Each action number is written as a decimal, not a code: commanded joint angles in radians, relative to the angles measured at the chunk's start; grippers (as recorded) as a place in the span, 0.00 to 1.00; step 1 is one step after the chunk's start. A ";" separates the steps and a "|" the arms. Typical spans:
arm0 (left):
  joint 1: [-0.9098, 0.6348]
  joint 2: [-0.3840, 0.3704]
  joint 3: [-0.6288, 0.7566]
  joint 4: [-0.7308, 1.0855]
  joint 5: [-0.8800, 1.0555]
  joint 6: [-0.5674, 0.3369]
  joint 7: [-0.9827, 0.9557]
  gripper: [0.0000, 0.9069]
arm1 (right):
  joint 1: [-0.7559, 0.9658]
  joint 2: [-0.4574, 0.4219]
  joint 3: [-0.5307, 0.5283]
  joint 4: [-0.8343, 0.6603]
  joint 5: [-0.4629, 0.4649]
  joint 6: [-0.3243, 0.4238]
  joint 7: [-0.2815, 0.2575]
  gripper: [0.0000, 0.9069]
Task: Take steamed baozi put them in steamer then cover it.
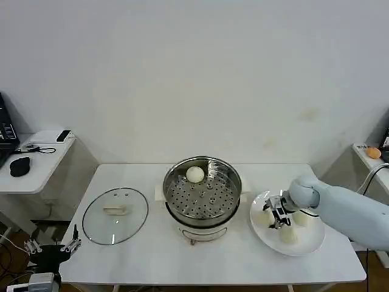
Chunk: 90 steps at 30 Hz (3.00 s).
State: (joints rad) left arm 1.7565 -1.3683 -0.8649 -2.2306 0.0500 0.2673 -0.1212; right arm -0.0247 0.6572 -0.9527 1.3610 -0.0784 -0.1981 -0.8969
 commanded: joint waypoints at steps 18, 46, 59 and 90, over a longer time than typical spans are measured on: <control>-0.002 0.001 0.012 -0.030 -0.004 0.000 0.001 1.00 | 0.231 -0.115 0.001 0.090 0.072 0.010 -0.060 0.72; -0.055 0.046 0.021 0.018 -0.007 0.002 0.005 1.00 | 0.728 0.370 -0.366 0.199 0.635 -0.314 0.161 0.73; -0.061 0.039 -0.007 0.011 -0.015 0.000 0.007 1.00 | 0.566 0.614 -0.365 0.002 0.732 -0.478 0.211 0.73; -0.070 0.030 -0.002 0.020 -0.017 -0.002 0.008 1.00 | 0.517 0.608 -0.353 -0.039 0.667 -0.464 0.193 1.00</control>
State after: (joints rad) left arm 1.6881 -1.3351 -0.8714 -2.2115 0.0311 0.2657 -0.1133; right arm 0.4726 1.2758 -1.3056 1.3116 0.5905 -0.6587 -0.7060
